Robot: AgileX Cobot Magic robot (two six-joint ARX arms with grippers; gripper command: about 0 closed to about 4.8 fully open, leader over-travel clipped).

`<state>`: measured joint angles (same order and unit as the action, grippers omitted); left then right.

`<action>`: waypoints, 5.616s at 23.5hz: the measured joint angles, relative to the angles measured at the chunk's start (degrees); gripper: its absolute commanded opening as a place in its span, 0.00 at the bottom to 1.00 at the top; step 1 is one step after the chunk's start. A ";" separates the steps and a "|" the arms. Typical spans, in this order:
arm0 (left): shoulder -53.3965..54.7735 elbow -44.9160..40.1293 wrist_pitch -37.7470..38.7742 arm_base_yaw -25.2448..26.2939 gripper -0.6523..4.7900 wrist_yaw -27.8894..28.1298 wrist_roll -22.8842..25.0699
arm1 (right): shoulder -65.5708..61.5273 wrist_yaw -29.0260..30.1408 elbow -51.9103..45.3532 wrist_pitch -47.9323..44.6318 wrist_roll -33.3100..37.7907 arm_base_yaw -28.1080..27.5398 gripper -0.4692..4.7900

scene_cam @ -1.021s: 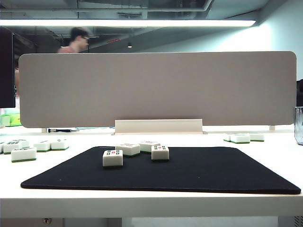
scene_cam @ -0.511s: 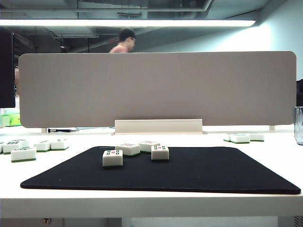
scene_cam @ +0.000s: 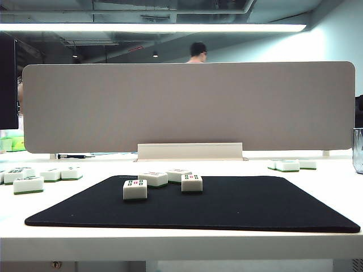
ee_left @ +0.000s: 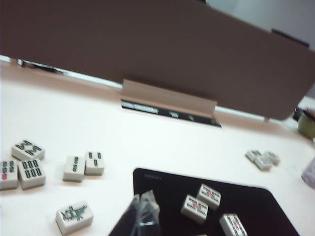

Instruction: Arrange four mahjong tiles into a neat stack, creating two layers of paired tiles.

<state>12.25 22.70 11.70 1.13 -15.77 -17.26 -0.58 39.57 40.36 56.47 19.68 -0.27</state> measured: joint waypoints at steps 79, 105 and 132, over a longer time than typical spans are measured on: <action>107.14 79.58 60.06 -30.71 0.74 7.30 45.66 | 0.00 -2.49 -0.02 0.00 -0.24 -0.04 0.09; 111.40 79.71 57.51 -34.47 0.50 9.53 63.73 | 0.00 -2.49 -0.02 0.00 -0.24 -0.04 0.09; 111.45 80.11 41.20 -38.53 0.68 13.42 66.51 | 0.00 -2.47 -0.02 0.00 -0.22 -0.04 0.09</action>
<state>123.70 102.80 52.90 -37.41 -2.35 49.25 -0.58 37.10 40.34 56.47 19.46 -0.32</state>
